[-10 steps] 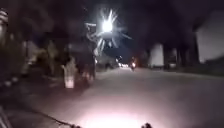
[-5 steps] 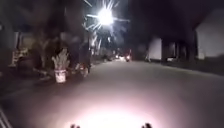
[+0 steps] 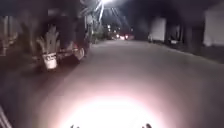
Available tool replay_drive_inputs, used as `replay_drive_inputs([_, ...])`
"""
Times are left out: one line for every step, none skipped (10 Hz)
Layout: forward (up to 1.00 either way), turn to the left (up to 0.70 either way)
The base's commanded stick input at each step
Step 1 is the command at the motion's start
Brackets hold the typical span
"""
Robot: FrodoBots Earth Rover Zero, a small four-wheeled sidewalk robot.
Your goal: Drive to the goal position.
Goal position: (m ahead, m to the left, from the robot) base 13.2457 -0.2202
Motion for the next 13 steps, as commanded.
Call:
replay_drive_inputs([0.7, 0.0])
replay_drive_inputs([0.7, 0.0])
replay_drive_inputs([0.7, 0.0])
replay_drive_inputs([0.7, 0.0])
replay_drive_inputs([0.7, -0.18])
replay_drive_inputs([0.7, -0.35])
replay_drive_inputs([0.7, -0.34])
replay_drive_inputs([0.7, -0.27])
replay_drive_inputs([0.7, -0.15])
replay_drive_inputs([0.7, -0.02])
replay_drive_inputs([0.7, 0.0])
replay_drive_inputs([0.7, 0.0])
replay_drive_inputs([0.7, 0.0])
